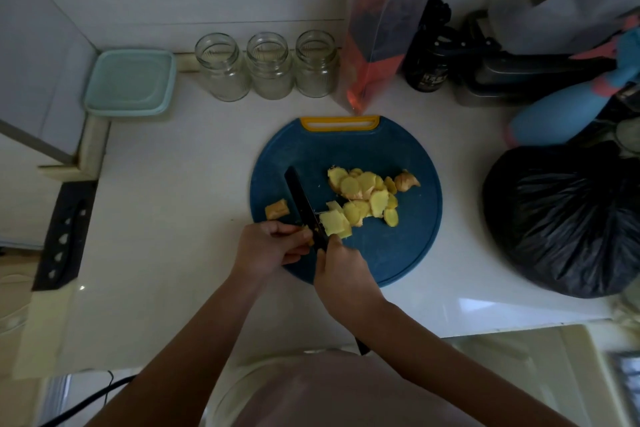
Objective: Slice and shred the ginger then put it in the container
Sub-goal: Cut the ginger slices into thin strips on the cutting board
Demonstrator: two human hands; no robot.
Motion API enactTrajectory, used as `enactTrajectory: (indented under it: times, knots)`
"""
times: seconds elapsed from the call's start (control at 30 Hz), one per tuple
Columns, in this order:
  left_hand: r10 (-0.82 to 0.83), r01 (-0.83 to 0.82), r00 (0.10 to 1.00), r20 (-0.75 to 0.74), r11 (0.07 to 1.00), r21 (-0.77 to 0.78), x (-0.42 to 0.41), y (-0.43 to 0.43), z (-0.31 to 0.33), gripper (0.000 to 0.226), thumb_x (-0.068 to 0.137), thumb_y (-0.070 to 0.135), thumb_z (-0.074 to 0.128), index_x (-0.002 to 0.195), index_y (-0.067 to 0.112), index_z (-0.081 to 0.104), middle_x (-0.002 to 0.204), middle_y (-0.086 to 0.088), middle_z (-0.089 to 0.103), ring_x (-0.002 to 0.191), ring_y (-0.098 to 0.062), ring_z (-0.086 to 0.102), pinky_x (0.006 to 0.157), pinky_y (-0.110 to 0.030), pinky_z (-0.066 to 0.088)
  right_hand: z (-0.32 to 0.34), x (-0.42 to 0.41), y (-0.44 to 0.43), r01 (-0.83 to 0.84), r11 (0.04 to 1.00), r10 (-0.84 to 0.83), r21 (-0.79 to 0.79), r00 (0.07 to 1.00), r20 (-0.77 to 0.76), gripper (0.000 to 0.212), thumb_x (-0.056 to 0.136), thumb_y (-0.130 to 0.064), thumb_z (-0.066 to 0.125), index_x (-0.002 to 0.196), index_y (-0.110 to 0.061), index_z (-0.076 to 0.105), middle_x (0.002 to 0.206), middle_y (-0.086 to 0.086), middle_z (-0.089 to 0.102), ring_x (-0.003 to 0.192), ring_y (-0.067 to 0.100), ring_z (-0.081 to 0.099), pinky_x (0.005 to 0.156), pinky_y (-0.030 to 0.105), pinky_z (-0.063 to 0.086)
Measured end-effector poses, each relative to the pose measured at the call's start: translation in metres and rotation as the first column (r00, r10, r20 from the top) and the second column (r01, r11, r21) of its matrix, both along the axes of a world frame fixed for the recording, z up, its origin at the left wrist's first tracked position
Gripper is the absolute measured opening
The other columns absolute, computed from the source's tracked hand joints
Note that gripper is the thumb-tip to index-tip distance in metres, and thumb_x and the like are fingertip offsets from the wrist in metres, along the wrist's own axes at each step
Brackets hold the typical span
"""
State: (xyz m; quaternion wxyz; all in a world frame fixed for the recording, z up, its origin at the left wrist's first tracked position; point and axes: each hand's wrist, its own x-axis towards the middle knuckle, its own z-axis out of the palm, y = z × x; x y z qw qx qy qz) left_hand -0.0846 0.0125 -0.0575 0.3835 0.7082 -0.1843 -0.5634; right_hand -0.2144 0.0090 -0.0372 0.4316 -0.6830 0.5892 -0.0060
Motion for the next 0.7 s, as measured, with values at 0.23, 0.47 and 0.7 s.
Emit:
enactTrajectory:
  times: [0.23,0.47,0.7]
  knots:
    - [-0.010,0.010,1.000,0.008,1.000,-0.020,0.001,0.000,-0.001,0.007,0.078,0.008,0.075,0.078,0.008,0.069,0.068,-0.004,0.072,0.060,-0.012,0.068,0.056,-0.020,0.055,0.000,0.004,-0.002,0.018,1.000,-0.017,0.025,1.000,-0.017,0.016,0.102,-0.014,0.037,0.106,-0.002,0.046,0.097,0.019,0.060,0.079,0.027,0.057,0.061,0.031,0.039]
    - [-0.030,0.032,0.998,0.063,0.999,-0.029,0.001,-0.001,-0.003,0.009,0.078,0.011,0.076,0.080,0.006,0.069,0.071,-0.008,0.071,0.058,-0.011,0.068,0.053,-0.018,0.053,0.002,0.009,-0.004,0.039,0.998,-0.037,0.051,0.998,-0.047,0.019,0.101,-0.013,0.037,0.112,0.001,0.046,0.107,0.022,0.060,0.096,0.034,0.062,0.065,0.032,0.041]
    - [-0.077,0.086,0.985,0.155,0.995,-0.053,0.003,-0.001,-0.002,0.013,0.078,0.013,0.077,0.082,0.005,0.069,0.071,-0.005,0.070,0.055,-0.006,0.065,0.051,-0.016,0.051,0.002,0.016,-0.010,0.045,0.998,-0.042,0.048,0.997,-0.062,0.020,0.101,-0.013,0.037,0.113,0.000,0.046,0.109,0.021,0.060,0.097,0.035,0.062,0.068,0.036,0.047]
